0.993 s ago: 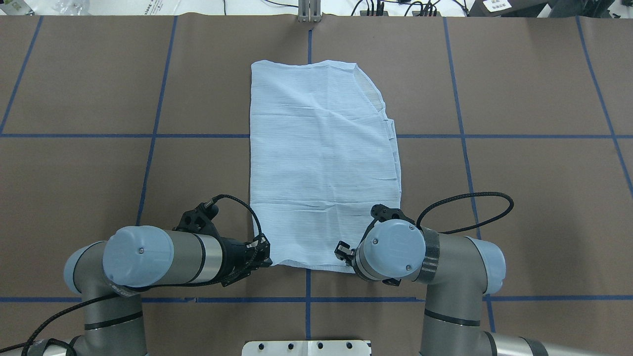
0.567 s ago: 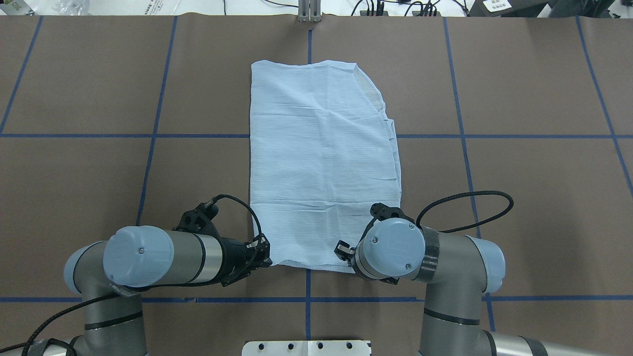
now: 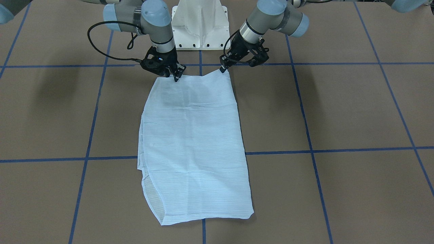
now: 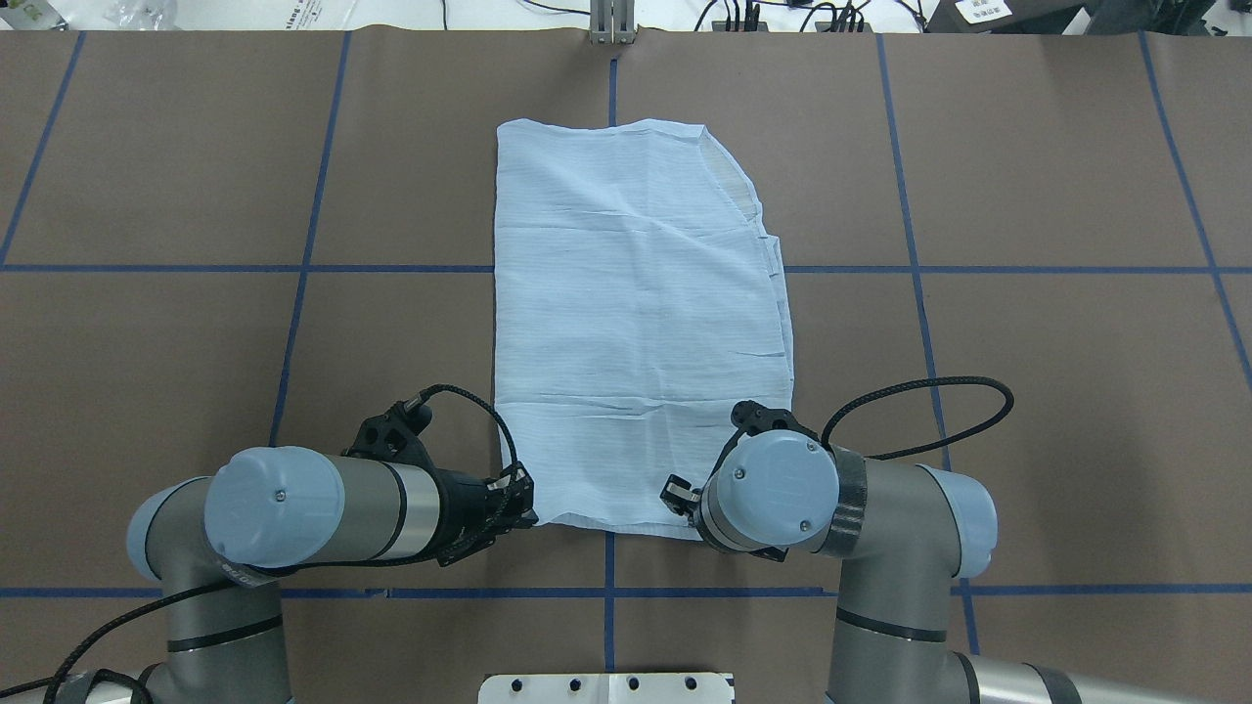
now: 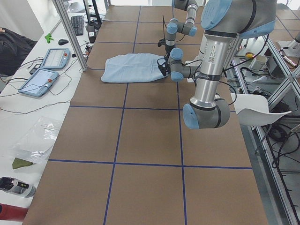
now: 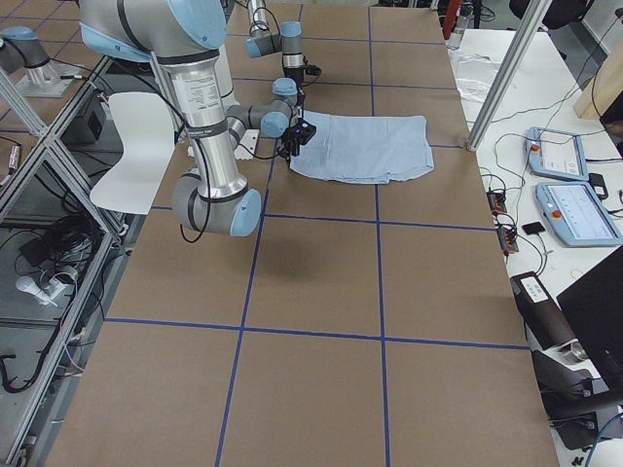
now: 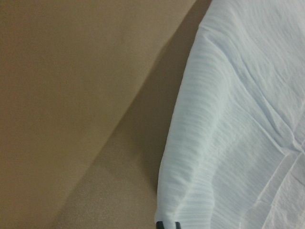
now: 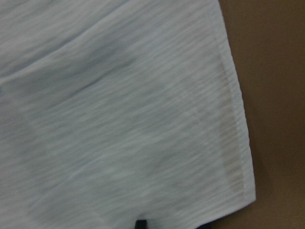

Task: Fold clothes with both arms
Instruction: 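Grasp the shirt's near edge corners with both grippers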

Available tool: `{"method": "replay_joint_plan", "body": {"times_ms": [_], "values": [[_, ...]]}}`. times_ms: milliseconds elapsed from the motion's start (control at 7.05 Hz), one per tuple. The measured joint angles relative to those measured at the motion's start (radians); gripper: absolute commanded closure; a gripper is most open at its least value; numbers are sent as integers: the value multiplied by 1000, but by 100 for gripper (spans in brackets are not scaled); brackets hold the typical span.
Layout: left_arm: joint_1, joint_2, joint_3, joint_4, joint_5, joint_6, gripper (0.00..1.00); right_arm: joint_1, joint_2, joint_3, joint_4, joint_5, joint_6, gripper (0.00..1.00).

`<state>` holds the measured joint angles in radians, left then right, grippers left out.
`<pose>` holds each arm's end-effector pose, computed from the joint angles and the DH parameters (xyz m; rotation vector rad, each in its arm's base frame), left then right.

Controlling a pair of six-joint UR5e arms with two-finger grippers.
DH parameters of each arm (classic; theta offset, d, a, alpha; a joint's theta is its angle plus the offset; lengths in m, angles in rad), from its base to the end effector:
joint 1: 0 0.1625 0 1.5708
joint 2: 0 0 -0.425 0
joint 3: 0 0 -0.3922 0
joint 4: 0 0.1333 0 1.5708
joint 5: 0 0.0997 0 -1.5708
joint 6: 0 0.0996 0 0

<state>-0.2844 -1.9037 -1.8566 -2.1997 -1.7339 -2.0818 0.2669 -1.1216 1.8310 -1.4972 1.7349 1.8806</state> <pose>0.5269 -0.2761 0.2734 -0.2859 1.2411 -0.5857 -0.5692 -0.2770 0.2892 -0.1741 -0.7856 0.4814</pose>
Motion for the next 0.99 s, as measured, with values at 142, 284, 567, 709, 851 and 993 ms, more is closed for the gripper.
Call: {"method": "replay_joint_plan", "body": {"times_ms": [142, 284, 567, 709, 851, 993], "values": [[0, 0, 0, 0, 0, 0, 100, 0, 0, -1, 0, 0, 1, 72], [0, 0, -1, 0, 0, 0, 100, 0, 1, -1, -1, 1, 1, 85], [0, 0, 0, 0, 1, 0, 100, 1, 2, 1, -5, 2, 1, 100], [0, 0, 0, 0, 1, 0, 100, 2, 2, 5, -6, 3, 2, 100], [1, -1, 0, 0, 0, 0, 100, 4, 3, 11, -8, 3, 5, 100], [0, -2, -2, 0, 0, 0, 100, 6, 4, 20, -10, 3, 7, 100]]}}
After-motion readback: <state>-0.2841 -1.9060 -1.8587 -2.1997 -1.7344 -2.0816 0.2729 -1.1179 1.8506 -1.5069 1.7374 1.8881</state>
